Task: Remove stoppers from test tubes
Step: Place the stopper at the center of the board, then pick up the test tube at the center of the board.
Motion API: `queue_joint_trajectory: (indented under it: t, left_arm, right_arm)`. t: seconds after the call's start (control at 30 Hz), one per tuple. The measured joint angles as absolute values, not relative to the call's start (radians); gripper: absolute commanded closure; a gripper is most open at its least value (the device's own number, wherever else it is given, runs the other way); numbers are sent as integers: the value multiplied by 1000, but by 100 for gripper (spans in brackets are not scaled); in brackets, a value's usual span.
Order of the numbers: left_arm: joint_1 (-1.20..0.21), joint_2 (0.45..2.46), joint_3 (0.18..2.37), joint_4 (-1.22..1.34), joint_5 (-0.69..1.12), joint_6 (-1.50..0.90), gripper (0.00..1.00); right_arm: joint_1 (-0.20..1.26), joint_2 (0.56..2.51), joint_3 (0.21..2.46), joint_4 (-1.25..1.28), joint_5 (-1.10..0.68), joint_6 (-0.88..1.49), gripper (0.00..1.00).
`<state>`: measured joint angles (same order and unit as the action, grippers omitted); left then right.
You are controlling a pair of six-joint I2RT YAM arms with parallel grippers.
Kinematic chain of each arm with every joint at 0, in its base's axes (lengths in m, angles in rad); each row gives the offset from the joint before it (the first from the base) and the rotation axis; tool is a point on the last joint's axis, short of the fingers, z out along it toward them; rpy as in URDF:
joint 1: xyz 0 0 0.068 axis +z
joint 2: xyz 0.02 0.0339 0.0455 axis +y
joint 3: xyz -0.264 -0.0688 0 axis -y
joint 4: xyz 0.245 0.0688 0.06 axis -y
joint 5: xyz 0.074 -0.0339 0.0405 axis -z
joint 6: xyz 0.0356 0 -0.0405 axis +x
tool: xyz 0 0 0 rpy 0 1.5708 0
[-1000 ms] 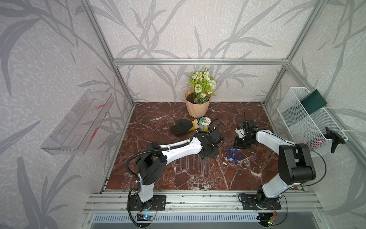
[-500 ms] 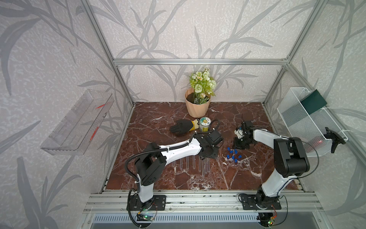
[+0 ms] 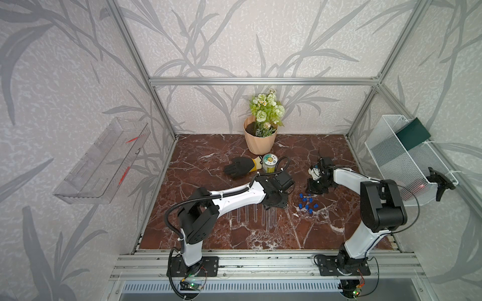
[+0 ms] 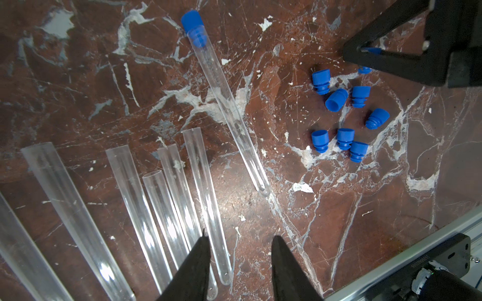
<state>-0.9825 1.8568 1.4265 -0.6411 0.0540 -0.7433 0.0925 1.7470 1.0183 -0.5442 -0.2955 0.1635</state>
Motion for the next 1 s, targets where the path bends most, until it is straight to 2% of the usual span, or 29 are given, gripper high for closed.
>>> queue_joint_trajectory:
  t: [0.23,0.43,0.87,1.0]
  left_arm:
    - [-982,1880,1485,-671,51,-737,59]
    - [-981,1930,1570,-719,48,-733,59]
    - [-963,2052,1716,-811,47,-752,60]
    - [-959,2093,1749,-828,48,-764,60]
  right_arm:
    - [93,1747,1019,-546,-294,164,72]
    - [93,1744,1020,-551,-290,166,63]
    - [93,1550,1018,-609,-311,171,39]
    - [93,1472,1001,-633,-337,177,22]
